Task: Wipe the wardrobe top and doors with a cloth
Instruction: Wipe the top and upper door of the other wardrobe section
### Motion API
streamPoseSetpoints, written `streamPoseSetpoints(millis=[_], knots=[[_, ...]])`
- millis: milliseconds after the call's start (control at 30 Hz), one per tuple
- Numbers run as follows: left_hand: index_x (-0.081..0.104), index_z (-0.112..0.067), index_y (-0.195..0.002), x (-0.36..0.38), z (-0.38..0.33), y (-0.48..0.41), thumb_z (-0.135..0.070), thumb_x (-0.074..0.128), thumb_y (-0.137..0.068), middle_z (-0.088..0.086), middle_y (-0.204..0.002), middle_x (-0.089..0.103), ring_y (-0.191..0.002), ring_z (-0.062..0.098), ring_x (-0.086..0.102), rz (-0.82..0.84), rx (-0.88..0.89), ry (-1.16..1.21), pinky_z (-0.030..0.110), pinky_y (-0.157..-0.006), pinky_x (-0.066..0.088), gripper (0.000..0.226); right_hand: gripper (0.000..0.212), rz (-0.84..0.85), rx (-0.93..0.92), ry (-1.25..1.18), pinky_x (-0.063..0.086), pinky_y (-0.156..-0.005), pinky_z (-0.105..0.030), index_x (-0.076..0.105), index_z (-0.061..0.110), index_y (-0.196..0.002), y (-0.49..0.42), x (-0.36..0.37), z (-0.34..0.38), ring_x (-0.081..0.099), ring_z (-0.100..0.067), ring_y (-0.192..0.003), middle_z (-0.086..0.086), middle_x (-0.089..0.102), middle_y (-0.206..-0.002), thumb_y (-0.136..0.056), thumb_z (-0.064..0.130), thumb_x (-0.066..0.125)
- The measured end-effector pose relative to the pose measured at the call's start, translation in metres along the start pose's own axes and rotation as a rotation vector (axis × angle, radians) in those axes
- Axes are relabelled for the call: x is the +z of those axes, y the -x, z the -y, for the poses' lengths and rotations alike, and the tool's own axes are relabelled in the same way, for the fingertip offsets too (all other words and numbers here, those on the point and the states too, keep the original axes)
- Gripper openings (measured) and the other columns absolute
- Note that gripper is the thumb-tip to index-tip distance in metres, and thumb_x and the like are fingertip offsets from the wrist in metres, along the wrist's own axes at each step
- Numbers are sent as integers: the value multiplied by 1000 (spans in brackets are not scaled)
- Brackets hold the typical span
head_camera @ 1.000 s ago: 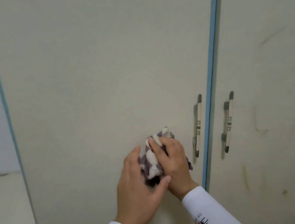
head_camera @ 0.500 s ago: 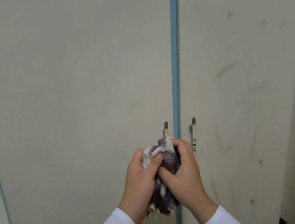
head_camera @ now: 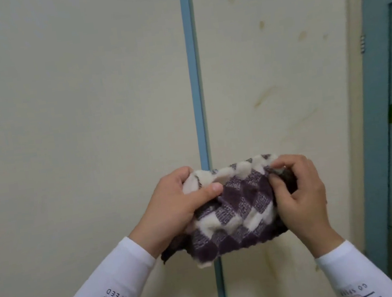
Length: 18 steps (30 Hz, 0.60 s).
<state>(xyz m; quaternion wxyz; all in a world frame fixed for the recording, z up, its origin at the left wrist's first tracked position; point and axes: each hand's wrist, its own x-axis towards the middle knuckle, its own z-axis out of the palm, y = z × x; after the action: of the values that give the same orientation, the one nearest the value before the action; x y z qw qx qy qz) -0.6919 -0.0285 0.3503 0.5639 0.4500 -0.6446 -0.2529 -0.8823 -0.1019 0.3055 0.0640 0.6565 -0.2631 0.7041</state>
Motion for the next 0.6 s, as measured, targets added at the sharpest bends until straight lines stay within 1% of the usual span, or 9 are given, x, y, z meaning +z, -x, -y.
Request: streamPoseSetpoints(millis=[67, 133, 167, 233, 300, 367, 433, 533, 600], knots=[[56, -2, -79, -2, -2, -9, -17, 74, -74, 3, -66, 60, -57, 10, 55, 74, -29, -69, 17, -48, 41, 24, 16, -48, -105, 137, 33, -78, -11, 55, 19, -93, -10, -6, -11, 44, -12, -83, 10, 50, -90, -81, 10, 49], [54, -6, -77, 0, -6, -18, -13, 68, -79, -1, -59, 55, -46, 6, 49, 79, -35, -121, 14, -37, 33, 16, 15, -67, -130, 228, 30, -77, -15, 59, 7, -94, -19, -10, -24, 47, -19, -84, 1, 55, -91, -81, 7, 51], [54, -5, -77, 1, -9, -21, -13, 66, -81, -2, -58, 54, -45, 7, 47, 59, -24, -155, 14, -36, 31, 14, 15, -75, -140, 270, 30, -77, -19, 61, 3, -93, -22, -12, -30, 49, -23, -85, -4, 59, -92, -81, 4, 52], [57, -5, -75, 7, -14, -29, -10, 63, -83, -4, -57, 54, -48, 6, 46, 19, 31, -235, 14, -40, 32, 11, 15, -109, -163, 331, 28, -79, -24, 64, -1, -92, -28, -16, -50, 53, -31, -84, -15, 63, -91, -81, -1, 54], [62, -9, -72, 12, -19, -36, -9, 62, -83, -8, -55, 56, -50, 3, 47, -9, 98, -338, 13, -45, 34, 11, 16, -166, -184, 370, 27, -79, -25, 67, -1, -91, -33, -18, -66, 55, -39, -81, -20, 63, -90, -81, -3, 54], [65, -17, -70, 24, -22, -46, -13, 64, -81, -10, -56, 59, -52, 3, 49, -90, 163, -485, 17, -50, 37, 12, 19, -223, -233, 363, 27, -78, -26, 69, 0, -92, -40, -21, -86, 52, -39, -80, -23, 61, -92, -80, -5, 54], [65, -24, -69, 37, -26, -56, -19, 66, -79, -13, -60, 60, -57, 3, 52, -227, 223, -679, 22, -55, 40, 11, 25, -249, -289, 344, 29, -77, -28, 70, 2, -92, -48, -24, -103, 47, -34, -81, -25, 60, -94, -78, -9, 52], [63, -26, -77, 62, -31, -71, -25, 65, -79, -9, -72, 63, -72, 16, 58, -427, 305, -905, 31, -63, 44, 3, 36, -232, -368, 304, 33, -72, -35, 73, 5, -94, -67, -25, -128, 44, -32, -81, -27, 60, -99, -73, -12, 50], [57, -22, -86, 79, -31, -88, -26, 61, -82, -1, -78, 62, -76, 24, 56, -548, 344, -1077, 34, -61, 41, 7, 44, -209, -403, 304, 34, -71, -38, 73, 10, -100, -85, -23, -144, 45, -33, -83, -25, 61, -102, -69, -10, 49]])
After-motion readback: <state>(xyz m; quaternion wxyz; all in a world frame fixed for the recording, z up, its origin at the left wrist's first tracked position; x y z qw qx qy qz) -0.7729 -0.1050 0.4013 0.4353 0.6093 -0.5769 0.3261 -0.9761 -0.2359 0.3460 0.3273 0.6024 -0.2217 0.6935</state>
